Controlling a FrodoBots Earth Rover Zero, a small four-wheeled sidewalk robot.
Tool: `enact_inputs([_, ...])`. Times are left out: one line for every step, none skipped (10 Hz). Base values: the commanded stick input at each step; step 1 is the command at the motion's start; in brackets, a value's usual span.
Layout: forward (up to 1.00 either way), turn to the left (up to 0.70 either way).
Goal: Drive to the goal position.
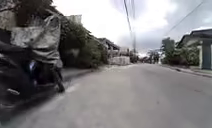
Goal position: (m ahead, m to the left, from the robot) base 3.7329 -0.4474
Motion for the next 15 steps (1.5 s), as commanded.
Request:
enact_inputs([1.0, 0.0])
enact_inputs([1.0, 0.0])
enact_inputs([1.0, 0.0])
enact_inputs([1.0, 0.0])
enact_inputs([1.0, 0.0])
enact_inputs([1.0, 0.0])
enact_inputs([1.0, 0.0])
enact_inputs([1.0, 0.0])
enact_inputs([1.0, 0.08])
enact_inputs([1.0, 0.17])
enact_inputs([1.0, 0.27])
enact_inputs([1.0, 0.36])
enact_inputs([1.0, 0.33])
enact_inputs([1.0, 0.2])
enact_inputs([1.0, 0.08])
